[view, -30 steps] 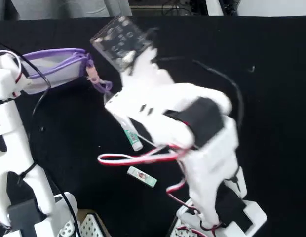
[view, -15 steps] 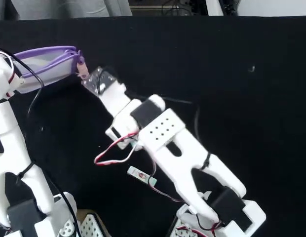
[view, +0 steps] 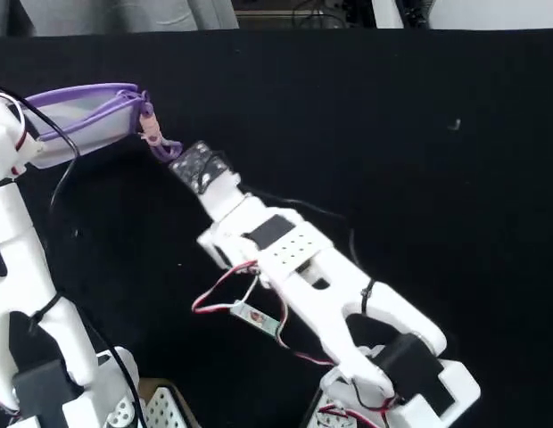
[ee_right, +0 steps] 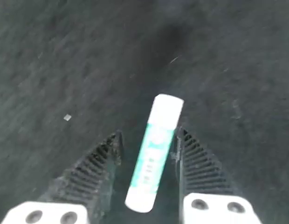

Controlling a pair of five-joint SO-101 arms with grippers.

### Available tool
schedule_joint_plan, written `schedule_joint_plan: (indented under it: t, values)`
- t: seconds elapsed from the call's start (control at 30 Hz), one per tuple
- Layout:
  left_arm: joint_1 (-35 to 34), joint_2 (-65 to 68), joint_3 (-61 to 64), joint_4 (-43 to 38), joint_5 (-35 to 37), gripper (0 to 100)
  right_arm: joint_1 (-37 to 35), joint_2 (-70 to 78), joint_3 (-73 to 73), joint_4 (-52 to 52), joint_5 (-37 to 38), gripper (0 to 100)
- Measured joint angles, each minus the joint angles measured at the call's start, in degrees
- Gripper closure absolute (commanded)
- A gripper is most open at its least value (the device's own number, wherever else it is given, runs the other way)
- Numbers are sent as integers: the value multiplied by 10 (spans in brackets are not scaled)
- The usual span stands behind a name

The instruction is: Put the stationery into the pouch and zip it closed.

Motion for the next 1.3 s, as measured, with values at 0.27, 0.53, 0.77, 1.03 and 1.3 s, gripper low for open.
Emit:
schedule_joint_plan:
  t: [0.27,0.53,0.77,1.03,1.3]
  values:
    - [0,0,0,0,0,971,9,156,-70,3,0,823]
    - [0,0,15,0,0,971,20,215,-178,94,-26,972]
    - [4,0,14,0,0,972,70,193,-180,101,-27,987]
    - [106,0,-26,45,-1,972,149,11,-180,101,-27,987]
    - [214,0,-64,115,0,972,198,-193,-180,92,-30,987]
